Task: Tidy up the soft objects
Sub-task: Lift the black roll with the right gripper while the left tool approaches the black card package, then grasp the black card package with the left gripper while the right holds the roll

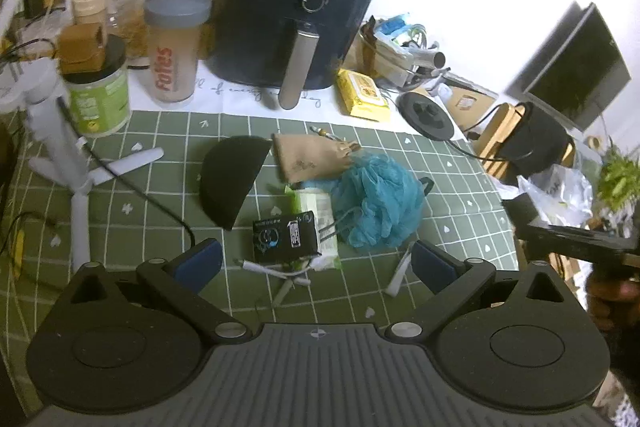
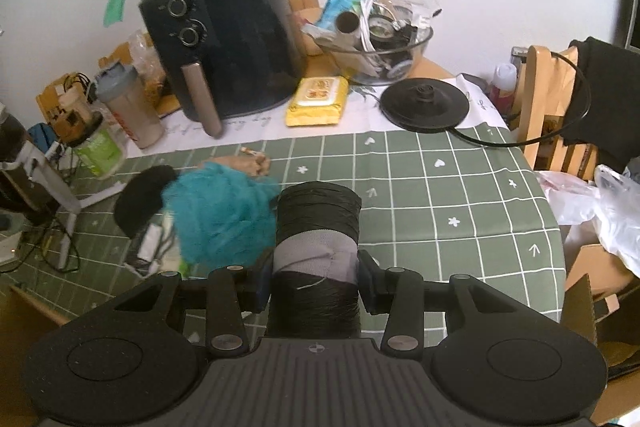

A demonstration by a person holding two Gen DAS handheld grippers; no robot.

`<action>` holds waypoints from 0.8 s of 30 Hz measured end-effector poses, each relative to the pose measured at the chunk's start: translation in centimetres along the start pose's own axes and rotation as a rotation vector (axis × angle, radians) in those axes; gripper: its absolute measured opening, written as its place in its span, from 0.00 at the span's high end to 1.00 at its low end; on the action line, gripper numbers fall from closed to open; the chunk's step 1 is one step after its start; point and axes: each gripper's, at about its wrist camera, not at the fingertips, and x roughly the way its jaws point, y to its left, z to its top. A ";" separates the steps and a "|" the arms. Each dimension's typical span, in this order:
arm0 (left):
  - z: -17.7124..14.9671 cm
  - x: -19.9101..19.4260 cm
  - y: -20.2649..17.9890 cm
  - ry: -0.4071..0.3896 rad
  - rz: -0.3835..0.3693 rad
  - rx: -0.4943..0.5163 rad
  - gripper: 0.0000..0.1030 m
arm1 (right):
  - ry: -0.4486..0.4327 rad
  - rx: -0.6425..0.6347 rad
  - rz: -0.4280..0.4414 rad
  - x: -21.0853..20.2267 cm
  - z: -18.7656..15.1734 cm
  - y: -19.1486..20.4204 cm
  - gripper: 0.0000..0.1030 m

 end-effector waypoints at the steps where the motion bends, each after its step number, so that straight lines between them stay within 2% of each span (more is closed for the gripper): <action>1: 0.1 0.4 0.1 0.002 -0.008 0.006 0.00 | -0.002 0.004 0.002 -0.3 -0.1 0.2 0.56; 10: 0.9 5.9 1.7 0.059 -0.056 0.027 0.00 | -0.031 0.033 0.002 -2.7 -0.4 1.4 0.56; 17: 0.9 11.2 3.5 0.156 -0.088 -0.038 0.00 | -0.044 0.051 -0.010 -4.2 -0.7 1.7 0.56; 24: 0.7 15.3 5.4 0.238 -0.088 -0.104 0.00 | -0.063 0.061 -0.018 -5.5 -0.8 1.9 0.56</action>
